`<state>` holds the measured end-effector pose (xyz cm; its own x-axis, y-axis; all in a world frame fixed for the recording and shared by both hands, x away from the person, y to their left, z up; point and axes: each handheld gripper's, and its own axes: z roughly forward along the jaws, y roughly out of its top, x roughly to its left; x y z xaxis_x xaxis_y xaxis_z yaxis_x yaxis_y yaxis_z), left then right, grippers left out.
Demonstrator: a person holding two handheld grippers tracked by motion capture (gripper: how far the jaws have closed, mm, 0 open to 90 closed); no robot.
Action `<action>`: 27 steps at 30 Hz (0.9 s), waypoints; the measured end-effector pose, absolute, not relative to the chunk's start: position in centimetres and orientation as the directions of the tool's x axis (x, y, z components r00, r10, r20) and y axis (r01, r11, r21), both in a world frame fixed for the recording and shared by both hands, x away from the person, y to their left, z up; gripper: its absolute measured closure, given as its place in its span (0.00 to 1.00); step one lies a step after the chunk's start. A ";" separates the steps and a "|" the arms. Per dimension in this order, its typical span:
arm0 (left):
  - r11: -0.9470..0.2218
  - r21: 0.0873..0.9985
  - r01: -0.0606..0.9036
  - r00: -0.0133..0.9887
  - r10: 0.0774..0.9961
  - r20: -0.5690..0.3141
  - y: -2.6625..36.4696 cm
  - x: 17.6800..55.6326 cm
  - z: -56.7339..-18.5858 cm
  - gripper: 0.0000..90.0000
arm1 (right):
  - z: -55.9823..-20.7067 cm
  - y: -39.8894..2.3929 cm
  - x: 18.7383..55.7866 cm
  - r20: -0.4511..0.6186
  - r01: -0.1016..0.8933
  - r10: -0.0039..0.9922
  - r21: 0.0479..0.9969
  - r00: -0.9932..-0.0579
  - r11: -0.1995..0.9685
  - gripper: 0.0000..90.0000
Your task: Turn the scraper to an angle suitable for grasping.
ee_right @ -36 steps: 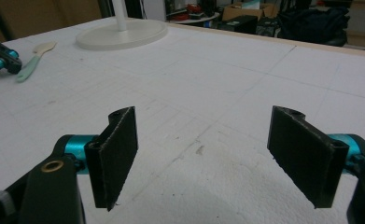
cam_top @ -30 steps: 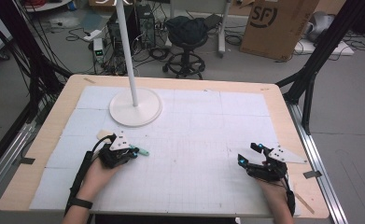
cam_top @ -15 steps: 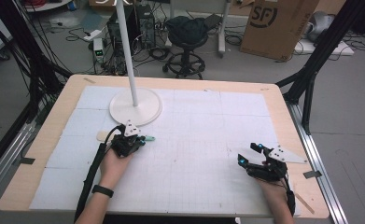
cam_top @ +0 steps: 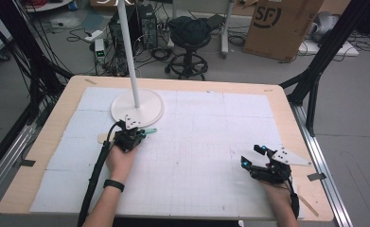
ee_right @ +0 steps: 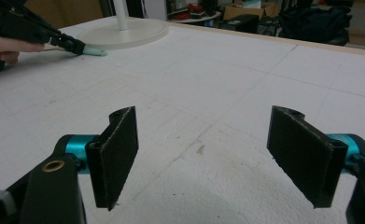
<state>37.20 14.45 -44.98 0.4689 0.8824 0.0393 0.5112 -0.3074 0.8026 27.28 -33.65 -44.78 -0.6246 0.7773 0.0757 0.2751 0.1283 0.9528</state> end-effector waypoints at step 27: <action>-0.084 0.974 0.211 0.698 0.710 -0.090 31.3 28.5 -44.7 0.17 | -44.8 -33.6 27.4 0.078 0.287 0.787 0.949 -0.612 0.129 0.27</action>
<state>28.53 31.27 -44.69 0.6982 0.7102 -0.0901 0.2108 -0.0837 0.9740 27.43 -33.62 -44.78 -0.6119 0.7871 0.0783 0.2873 0.1289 0.9491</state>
